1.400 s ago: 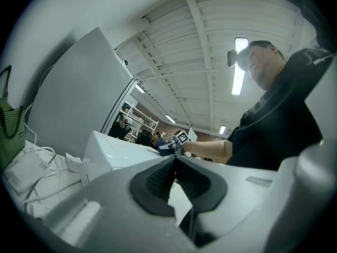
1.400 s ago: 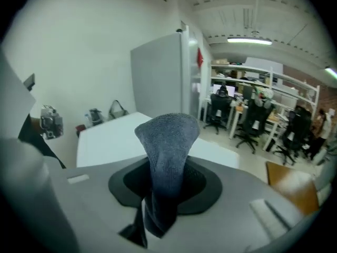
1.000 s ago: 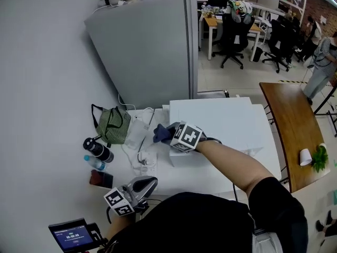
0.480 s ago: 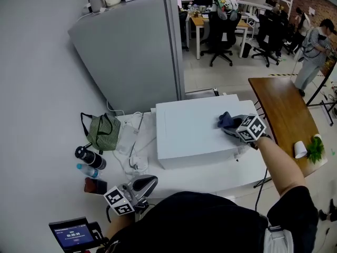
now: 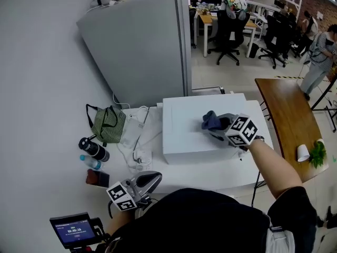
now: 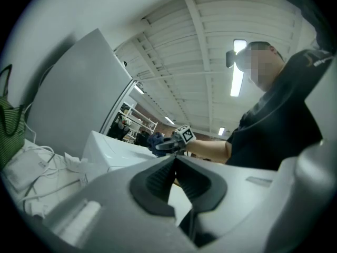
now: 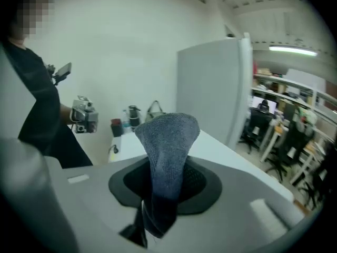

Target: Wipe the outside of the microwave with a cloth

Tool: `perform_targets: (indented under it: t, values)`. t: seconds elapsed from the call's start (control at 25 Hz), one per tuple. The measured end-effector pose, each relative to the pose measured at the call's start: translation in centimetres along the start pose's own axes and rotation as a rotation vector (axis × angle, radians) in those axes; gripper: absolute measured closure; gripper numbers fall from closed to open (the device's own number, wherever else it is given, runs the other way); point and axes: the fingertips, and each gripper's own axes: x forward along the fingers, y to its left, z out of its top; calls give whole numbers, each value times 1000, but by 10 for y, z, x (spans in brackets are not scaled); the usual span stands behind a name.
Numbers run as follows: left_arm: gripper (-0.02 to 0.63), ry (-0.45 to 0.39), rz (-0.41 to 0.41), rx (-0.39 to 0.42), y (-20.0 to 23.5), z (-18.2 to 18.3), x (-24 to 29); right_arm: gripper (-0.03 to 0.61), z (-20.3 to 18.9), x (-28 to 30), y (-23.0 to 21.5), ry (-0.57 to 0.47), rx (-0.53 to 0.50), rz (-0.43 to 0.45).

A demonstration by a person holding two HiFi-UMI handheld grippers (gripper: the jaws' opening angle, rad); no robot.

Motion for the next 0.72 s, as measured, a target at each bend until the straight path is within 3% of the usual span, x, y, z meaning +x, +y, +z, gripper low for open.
perform_targets:
  t: [0.12, 0.2, 0.28, 0.48, 0.72]
  values:
    - [611, -14, 38, -6, 1, 2, -22, 471, 65, 92, 95, 0, -171, 177]
    - [611, -19, 54, -8, 0, 2, -33, 471, 76, 140, 138, 46, -208, 252]
    - [611, -19, 64, -8, 1, 3, -41, 471, 72, 168, 153, 103, -237, 268]
    - [611, -5, 66, -8, 3, 4, -40, 471, 42, 138, 111, 123, -184, 199]
    - [611, 17, -14, 3, -5, 0, 9, 471, -72, -4, 0, 193, -21, 15]
